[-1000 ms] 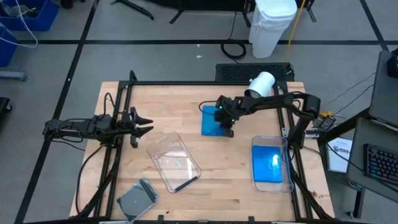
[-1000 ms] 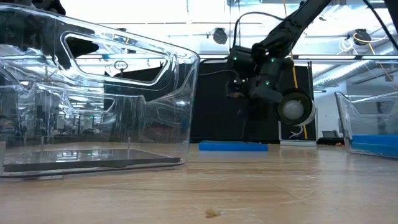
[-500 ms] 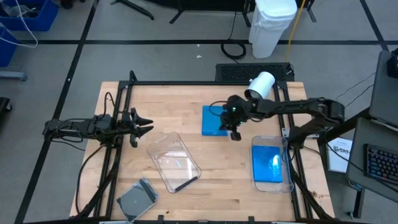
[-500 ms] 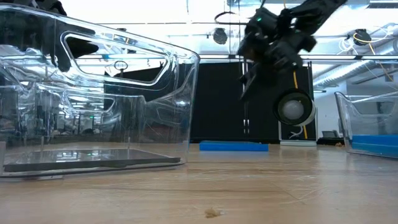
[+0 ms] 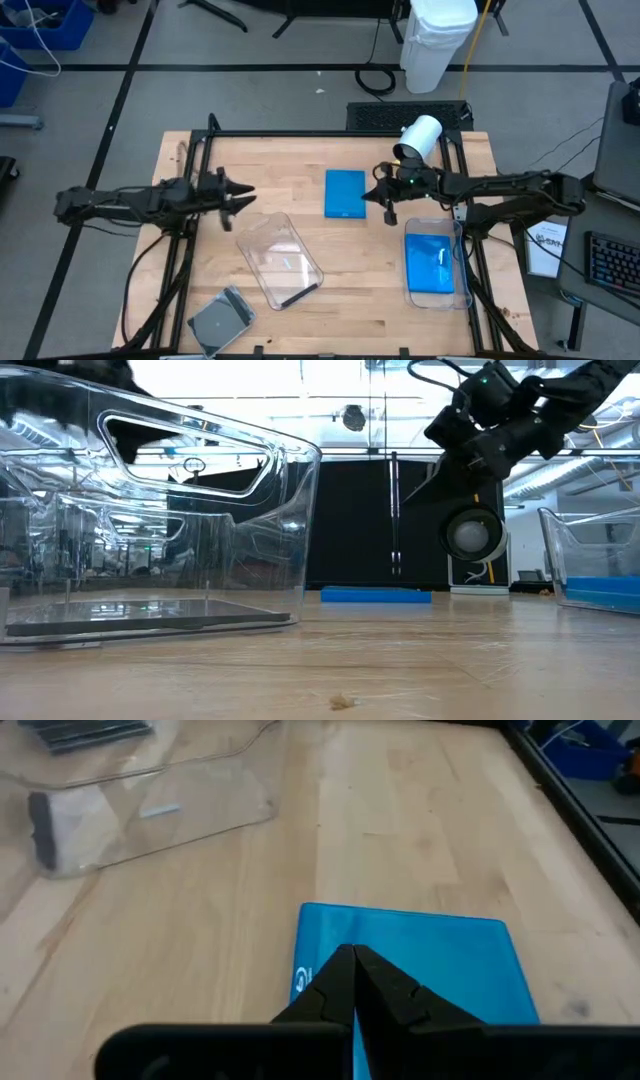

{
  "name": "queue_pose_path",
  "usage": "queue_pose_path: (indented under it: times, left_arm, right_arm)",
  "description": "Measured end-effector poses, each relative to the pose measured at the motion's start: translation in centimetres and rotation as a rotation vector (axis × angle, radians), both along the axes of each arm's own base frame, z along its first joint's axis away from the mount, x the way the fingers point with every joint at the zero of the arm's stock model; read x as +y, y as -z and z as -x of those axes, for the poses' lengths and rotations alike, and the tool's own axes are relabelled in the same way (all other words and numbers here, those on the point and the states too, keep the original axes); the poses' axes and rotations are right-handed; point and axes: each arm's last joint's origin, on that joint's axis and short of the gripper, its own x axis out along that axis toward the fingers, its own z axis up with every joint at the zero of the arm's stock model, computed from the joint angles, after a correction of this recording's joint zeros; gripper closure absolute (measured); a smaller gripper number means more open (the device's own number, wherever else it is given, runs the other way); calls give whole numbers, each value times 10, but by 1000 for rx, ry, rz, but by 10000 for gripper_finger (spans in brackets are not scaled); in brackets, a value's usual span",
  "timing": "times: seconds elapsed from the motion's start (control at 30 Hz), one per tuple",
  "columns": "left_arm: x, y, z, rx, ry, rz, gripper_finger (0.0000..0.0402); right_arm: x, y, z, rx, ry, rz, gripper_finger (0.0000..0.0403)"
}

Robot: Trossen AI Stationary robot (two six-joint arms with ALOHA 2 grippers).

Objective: Pick & place jewel cases by type
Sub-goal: Put the blue disc case into the right transparent bin

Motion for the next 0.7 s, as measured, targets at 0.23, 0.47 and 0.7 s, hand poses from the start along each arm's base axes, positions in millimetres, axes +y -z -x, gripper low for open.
queue_pose_path:
  times: [0.23, 0.47, 0.7]
  left_arm:
    - [26, -3, -86, 404, -31, -2, 256]
    - [63, 12, -177, 771, 140, -42, 256]
    - [93, 33, -226, 991, 141, -89, 259]
  right_arm:
    - [-7, -1, 0, -17, 29, -1, 403]
    - [-11, 0, 2, -13, 79, -57, 403]
    - [-17, 12, 12, 132, 149, -123, 403]
